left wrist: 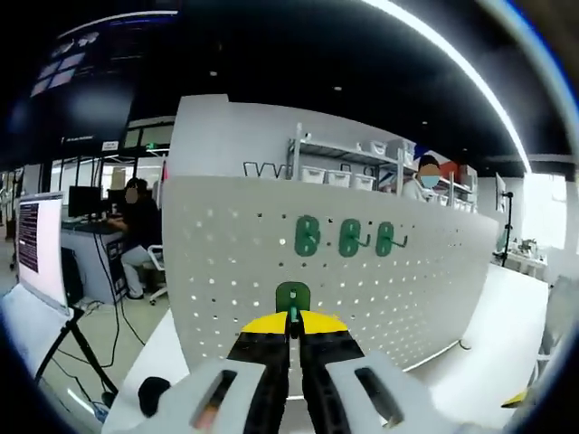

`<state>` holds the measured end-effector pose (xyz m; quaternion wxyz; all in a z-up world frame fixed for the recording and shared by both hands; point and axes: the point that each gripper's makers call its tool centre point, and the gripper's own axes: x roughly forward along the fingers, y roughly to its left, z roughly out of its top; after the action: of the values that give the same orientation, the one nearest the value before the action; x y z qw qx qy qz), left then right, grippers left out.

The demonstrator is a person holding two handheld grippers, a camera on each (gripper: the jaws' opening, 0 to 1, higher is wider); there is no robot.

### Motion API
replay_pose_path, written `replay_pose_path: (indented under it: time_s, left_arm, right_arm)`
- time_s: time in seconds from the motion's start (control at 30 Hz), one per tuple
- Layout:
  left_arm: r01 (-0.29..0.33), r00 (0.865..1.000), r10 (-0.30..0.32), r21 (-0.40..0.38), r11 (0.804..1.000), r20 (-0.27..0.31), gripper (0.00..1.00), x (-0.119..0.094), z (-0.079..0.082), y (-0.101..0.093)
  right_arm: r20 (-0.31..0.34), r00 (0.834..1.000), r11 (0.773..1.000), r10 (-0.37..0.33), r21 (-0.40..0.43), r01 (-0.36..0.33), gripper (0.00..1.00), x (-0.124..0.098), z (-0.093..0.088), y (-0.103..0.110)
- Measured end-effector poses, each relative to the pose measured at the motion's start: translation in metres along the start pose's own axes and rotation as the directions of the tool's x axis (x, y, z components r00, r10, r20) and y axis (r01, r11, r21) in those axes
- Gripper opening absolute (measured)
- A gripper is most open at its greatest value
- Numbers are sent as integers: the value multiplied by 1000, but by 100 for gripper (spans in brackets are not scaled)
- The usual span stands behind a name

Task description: Insert the hook assembly into the mounting plate slot until the hook locks in place.

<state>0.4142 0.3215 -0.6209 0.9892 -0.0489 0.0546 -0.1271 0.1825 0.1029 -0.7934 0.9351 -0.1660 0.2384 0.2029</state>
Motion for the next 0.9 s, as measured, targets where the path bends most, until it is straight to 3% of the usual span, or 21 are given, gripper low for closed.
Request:
replay_pose_path:
  time_s: [0.57, 0.9]
  left_arm:
    - [-68, 996, 66, 30, 997, 66, 2, 22, 31, 20]
    - [-79, 992, 72, 62, 995, 100, 2, 35, 48, 12]
  right_arm:
    - [-9, 1000, 1000, 10, 14, -10, 58, 2, -2, 2]
    - [-12, 1000, 1000, -2, 19, 3, 57, 1, -3, -2]
